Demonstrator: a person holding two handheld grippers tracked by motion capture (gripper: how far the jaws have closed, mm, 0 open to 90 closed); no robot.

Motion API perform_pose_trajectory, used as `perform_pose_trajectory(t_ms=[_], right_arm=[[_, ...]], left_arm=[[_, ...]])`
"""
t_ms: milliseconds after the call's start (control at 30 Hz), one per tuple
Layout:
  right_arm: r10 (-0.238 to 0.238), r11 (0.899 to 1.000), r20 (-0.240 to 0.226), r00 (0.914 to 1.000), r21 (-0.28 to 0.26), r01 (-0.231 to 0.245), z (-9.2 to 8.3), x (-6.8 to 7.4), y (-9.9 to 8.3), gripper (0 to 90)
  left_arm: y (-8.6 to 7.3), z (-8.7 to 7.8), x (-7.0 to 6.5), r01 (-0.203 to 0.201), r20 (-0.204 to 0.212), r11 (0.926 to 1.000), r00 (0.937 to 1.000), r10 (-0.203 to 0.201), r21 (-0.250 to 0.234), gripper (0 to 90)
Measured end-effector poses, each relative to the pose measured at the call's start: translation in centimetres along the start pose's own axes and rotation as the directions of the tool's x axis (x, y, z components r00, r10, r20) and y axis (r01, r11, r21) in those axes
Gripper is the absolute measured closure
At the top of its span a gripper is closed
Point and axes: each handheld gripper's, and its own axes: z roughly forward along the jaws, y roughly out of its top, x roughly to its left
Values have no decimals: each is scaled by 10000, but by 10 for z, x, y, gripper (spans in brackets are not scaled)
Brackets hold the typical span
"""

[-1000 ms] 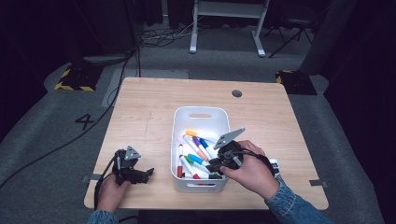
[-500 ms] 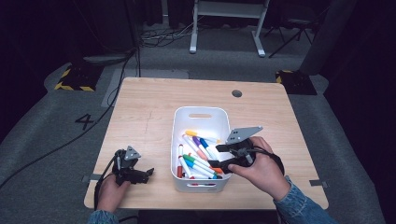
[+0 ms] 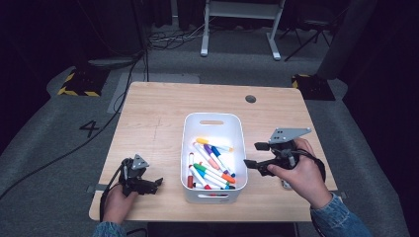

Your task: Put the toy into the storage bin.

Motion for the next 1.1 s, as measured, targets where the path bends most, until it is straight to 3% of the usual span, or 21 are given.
perform_pose_trajectory(t_ms=[67,167,267,333,700,1100], right_arm=[[-65,9998,152,9999,-194,68,-4,-7,-4,253],[-148,9999,360,9992,-80,151,-9,-17,-12,233],[-57,9982,515,9987,596,26,-15,-28,-20,198],[-289,9947,733,9969,1003,215,-20,-35,-25,185],[356,9893,1569,9870,1342,-570,-34,-67,-59,151],[710,9731,1521,9858,2068,-1020,-24,-86,-104,151]], left_arm=[[0,0,0,12,12,10000,10000,-12,21,0],[0,0,0,-3,2,10000,10000,3,34,0],[0,0,0,-3,-1,10000,10000,3,35,0],[0,0,0,-5,6,10000,10000,5,36,0],[0,0,0,-2,4,10000,10000,2,35,0],[0,0,0,-4,3,10000,10000,4,35,0]])
